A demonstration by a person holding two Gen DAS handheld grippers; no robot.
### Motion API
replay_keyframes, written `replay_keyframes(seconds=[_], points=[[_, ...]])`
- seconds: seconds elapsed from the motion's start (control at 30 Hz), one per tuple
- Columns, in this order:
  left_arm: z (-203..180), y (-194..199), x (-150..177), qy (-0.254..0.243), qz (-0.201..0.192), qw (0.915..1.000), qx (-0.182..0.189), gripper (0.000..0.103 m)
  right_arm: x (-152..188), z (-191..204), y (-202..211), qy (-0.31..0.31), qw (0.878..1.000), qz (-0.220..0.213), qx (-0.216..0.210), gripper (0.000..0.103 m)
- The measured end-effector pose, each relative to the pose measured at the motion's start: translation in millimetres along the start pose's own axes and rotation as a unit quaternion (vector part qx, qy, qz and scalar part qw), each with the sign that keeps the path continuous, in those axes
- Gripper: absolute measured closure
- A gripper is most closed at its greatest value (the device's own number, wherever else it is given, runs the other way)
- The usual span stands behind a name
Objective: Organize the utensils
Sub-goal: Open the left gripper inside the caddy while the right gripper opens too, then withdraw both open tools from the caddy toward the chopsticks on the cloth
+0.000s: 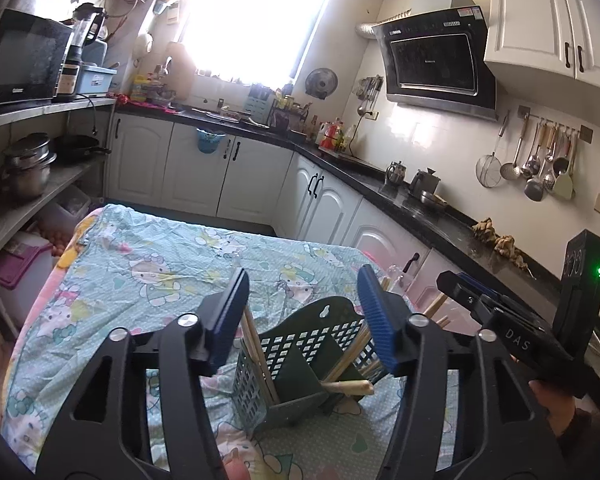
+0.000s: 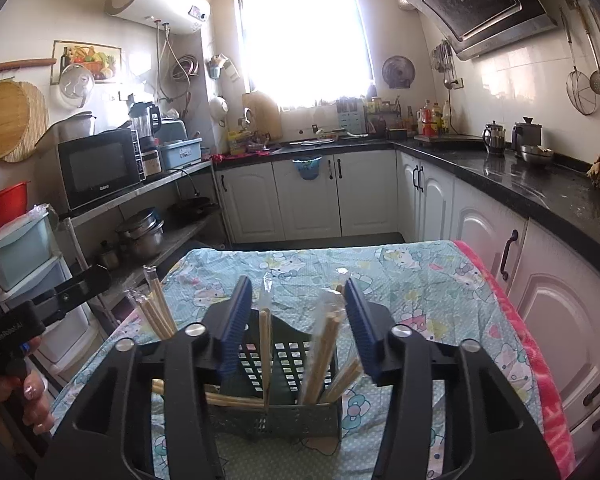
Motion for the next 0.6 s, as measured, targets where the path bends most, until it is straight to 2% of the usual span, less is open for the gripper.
replay_keyframes(seconds=[0.07,0.23,0.4,0.6], points=[[1,4,-1,0.003,-0.001,1.0,-0.001,0.045,-1,0,3,0.003,1.0,0.001,-0.001,0.047],[2,16,0,0.009,0.002,1.0,-0.001,0.025,1,2,13,0.009,1.0,0.001,-0.001,0.042],[1,28,5,0.006,0.002,1.0,-0.007,0.011,2,1,25,0.008,1.0,-0.007,-0.002,0.037],[3,40,13,0.0,0.001,0.9998,-0.021,0.011,5,2,40,0.007,1.0,-0.013,-0.002,0.034]])
Point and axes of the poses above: each gripper's, at about its wrist camera, not at the fingertips, and y roughly against the way its jaws point, z to its left, x to its underside, the point moved 4 cm from there along -y, roughly the way its jaws point, and after that the axes turned 3 degrees about z, right-handed, at the moved point
